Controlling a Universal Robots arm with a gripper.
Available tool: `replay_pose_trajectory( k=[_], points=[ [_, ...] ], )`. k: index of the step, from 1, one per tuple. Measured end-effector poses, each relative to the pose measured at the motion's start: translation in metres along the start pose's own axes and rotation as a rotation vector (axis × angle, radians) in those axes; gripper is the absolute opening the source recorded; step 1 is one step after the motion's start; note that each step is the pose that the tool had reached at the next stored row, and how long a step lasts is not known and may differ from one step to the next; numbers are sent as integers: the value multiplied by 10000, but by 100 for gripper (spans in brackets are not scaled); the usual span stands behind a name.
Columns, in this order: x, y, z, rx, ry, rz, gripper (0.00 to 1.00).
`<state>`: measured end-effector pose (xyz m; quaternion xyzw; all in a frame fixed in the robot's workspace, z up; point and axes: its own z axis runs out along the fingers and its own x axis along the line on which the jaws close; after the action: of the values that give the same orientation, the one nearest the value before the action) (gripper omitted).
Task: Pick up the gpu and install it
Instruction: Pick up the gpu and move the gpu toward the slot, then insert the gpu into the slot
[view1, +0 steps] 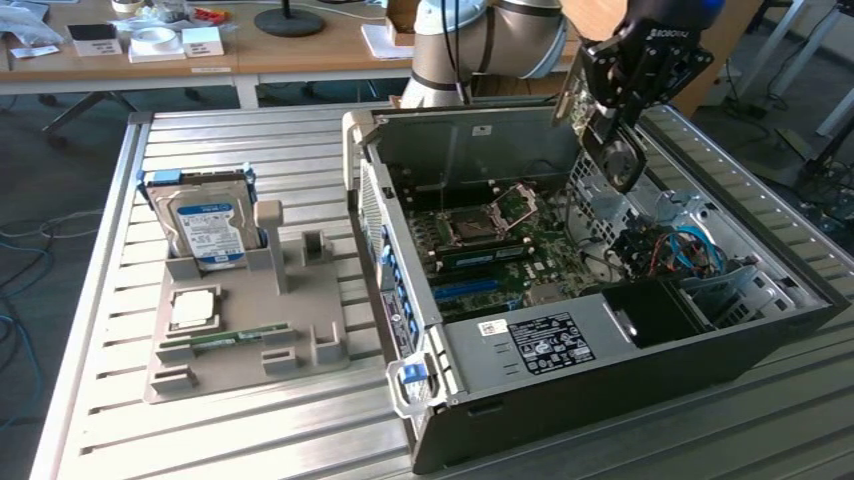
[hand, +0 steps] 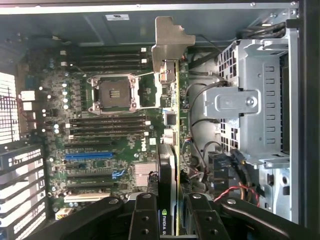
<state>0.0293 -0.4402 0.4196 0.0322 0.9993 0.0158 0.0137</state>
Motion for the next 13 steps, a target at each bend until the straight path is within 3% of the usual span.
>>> replay_pose_trajectory(
  k=[4,13],
  points=[
    [-59,4,2,0,0,0,27],
    [-61,4,2,0,0,0,27]
  ],
)
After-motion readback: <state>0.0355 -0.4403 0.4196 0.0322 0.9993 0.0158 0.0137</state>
